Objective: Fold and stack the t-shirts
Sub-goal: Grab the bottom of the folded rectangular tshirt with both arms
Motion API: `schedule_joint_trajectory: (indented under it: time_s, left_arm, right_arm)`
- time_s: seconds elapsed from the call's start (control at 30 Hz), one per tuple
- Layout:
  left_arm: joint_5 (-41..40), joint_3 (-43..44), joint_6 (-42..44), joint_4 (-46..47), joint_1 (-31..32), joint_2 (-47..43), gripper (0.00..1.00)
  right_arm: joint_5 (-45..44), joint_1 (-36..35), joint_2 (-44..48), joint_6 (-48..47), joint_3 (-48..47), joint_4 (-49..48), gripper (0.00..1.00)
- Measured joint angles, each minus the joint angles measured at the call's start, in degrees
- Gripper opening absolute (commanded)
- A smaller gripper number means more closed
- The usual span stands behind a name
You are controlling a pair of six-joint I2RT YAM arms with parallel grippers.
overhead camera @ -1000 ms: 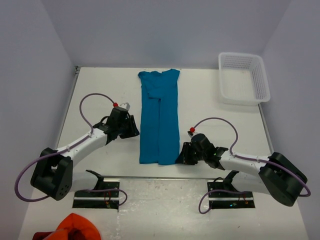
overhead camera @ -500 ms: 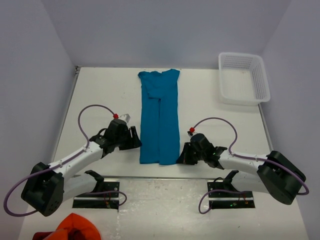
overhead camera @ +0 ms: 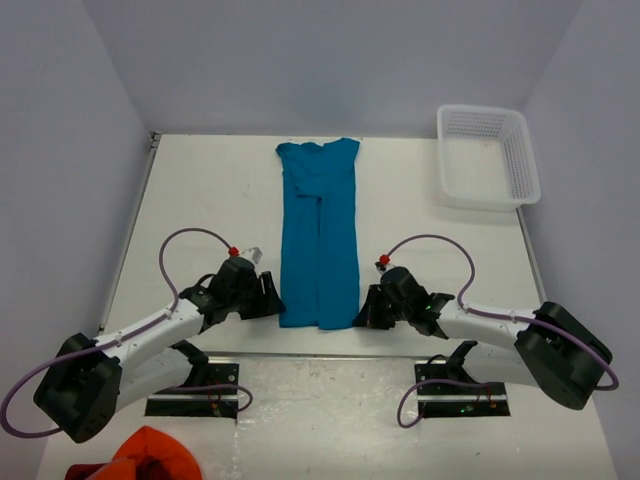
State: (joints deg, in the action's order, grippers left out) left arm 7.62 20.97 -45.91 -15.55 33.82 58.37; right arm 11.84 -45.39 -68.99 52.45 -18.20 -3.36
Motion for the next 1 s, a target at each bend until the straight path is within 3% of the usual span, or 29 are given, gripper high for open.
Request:
schedule_joint_trajectory:
  time_s: [0.5, 1.0]
  left_arm:
    - [1.8, -1.1, -6.0, 10.0, 8.4, 5.0, 0.54]
    - [0.5, -3.1, -9.7, 9.7, 10.6, 2.1, 0.51]
  right_arm:
    - [-1.9, 0.0, 2.3, -0.2, 0.0, 2.8, 0.0]
    - [-2.0, -0.1, 2.8, -0.2, 0.0, 3.0, 0.0]
